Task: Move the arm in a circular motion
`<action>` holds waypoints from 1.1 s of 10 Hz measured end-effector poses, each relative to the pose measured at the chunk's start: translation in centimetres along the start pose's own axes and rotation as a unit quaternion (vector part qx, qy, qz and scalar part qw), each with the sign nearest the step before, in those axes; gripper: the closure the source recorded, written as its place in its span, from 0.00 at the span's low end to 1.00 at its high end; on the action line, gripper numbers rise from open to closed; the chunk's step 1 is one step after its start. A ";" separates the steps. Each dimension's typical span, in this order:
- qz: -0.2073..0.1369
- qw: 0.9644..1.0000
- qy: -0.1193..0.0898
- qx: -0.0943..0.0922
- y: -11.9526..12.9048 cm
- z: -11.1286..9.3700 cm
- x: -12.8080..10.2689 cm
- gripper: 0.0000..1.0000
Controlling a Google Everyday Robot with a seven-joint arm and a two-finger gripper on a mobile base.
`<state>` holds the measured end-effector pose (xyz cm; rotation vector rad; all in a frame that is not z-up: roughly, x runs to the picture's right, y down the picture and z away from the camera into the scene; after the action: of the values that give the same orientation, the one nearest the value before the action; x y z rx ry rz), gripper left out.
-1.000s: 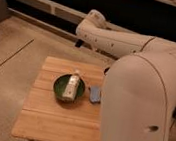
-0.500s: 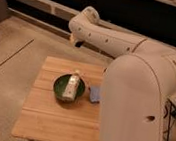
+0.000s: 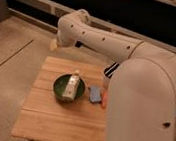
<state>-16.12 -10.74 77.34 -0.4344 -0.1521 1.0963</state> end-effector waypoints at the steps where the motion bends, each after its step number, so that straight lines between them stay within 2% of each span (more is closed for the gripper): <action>1: -0.017 0.999 0.028 0.006 1.0 0.2 1.8 0.35; 2: -0.026 0.998 0.056 0.028 0.7 0.4 3.7 0.35; 4: -0.027 0.992 0.095 0.073 -0.6 -0.7 6.9 0.35; 6: -0.004 0.987 0.114 0.115 -2.6 -2.9 9.3 0.35; 7: 0.030 0.979 0.122 0.158 -5.3 -5.2 10.9 0.35; 8: 0.064 0.971 0.128 0.194 -8.0 -7.0 12.2 0.35; 9: 0.103 0.958 0.134 0.232 -11.1 -8.8 13.6 0.35; 10: 0.138 0.943 0.141 0.267 -14.0 -10.3 14.7 0.35; 11: 0.176 0.923 0.151 0.306 -17.4 -11.7 15.5 0.35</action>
<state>9.22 -6.81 72.48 -0.0566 0.5528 1.3426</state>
